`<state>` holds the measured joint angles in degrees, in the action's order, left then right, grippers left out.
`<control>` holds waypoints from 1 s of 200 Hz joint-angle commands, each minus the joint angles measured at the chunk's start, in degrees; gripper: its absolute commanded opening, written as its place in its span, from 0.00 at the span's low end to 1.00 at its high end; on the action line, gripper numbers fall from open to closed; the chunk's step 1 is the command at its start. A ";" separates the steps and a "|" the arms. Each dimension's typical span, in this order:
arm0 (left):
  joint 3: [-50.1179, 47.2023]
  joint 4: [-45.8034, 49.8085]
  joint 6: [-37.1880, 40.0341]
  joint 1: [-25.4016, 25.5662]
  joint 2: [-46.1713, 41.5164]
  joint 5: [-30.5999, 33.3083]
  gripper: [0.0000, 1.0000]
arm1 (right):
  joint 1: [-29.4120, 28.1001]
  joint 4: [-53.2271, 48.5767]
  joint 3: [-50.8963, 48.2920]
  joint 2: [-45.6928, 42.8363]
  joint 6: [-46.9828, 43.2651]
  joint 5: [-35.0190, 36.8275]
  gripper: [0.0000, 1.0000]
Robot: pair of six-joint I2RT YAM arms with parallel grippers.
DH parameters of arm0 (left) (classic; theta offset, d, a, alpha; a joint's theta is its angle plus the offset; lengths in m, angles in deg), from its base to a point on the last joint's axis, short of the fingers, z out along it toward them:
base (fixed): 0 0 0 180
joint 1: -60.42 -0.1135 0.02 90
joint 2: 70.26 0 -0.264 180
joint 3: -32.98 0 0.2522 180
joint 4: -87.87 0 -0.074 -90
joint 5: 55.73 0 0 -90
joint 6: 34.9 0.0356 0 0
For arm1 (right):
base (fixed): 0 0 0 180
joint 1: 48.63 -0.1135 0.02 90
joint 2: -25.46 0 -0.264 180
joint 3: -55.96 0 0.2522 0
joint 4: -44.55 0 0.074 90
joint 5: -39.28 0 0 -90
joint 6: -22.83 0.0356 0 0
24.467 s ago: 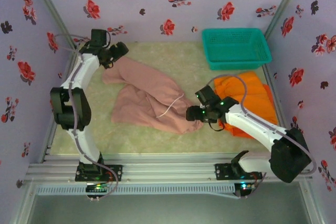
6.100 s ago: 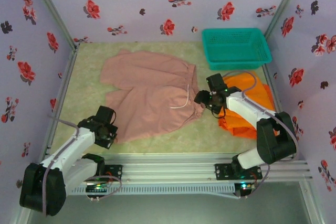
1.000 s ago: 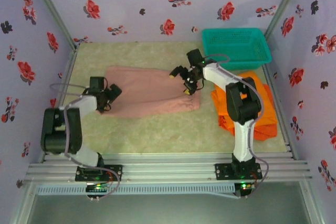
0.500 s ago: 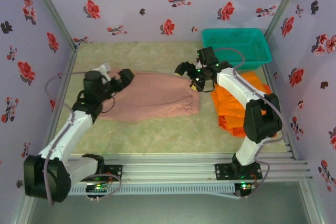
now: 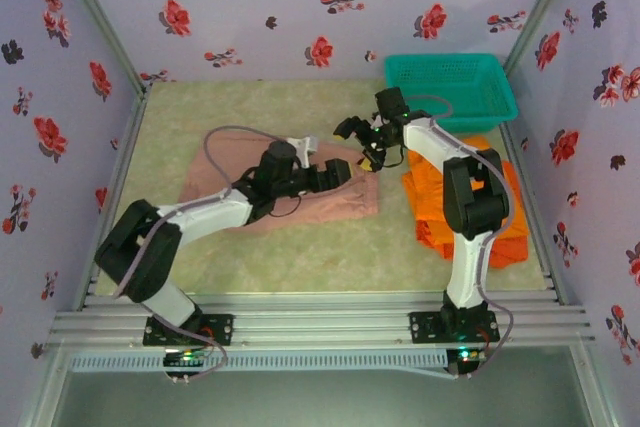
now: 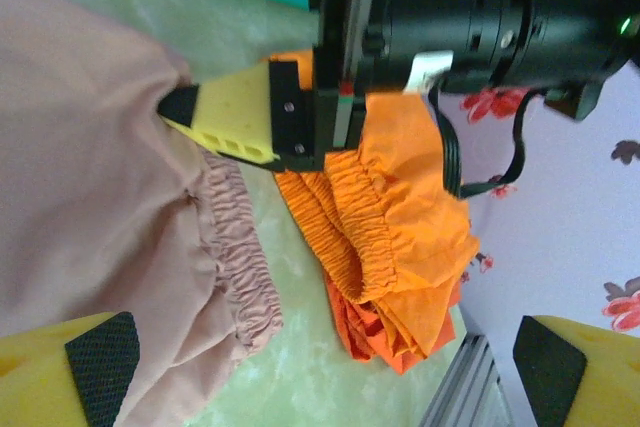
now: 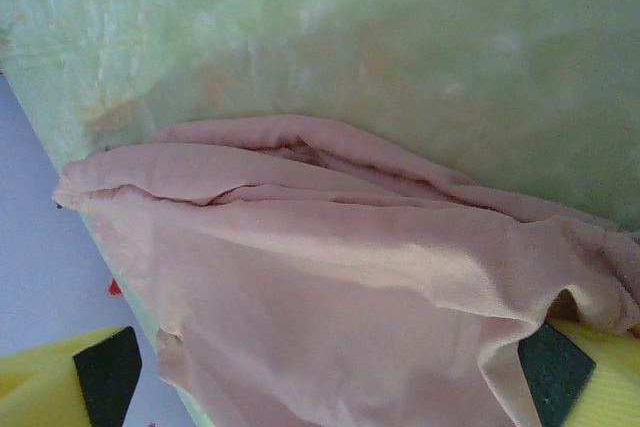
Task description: Fold and stack the shorts
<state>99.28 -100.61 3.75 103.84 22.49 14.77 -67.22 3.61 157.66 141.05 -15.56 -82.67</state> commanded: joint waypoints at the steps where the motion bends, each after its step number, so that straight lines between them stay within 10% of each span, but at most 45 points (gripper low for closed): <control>1: 2.26 -4.38 1.60 2.24 4.14 2.31 0.99 | 0.92 -0.71 1.76 2.21 0.57 -0.58 0.99; 144: -8.83 -11.87 -0.06 11.16 16.65 15.95 0.99 | 2.01 0.35 -0.36 5.52 -0.12 -0.67 0.99; 200: -7.22 -4.03 6.65 7.29 0.53 17.25 0.99 | 1.95 0.03 -0.83 -3.74 -3.34 1.42 0.99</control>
<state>90.16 -112.78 5.65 113.17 32.22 30.28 -65.76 4.27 157.57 143.90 -15.86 -83.83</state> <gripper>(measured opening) 0.992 0.992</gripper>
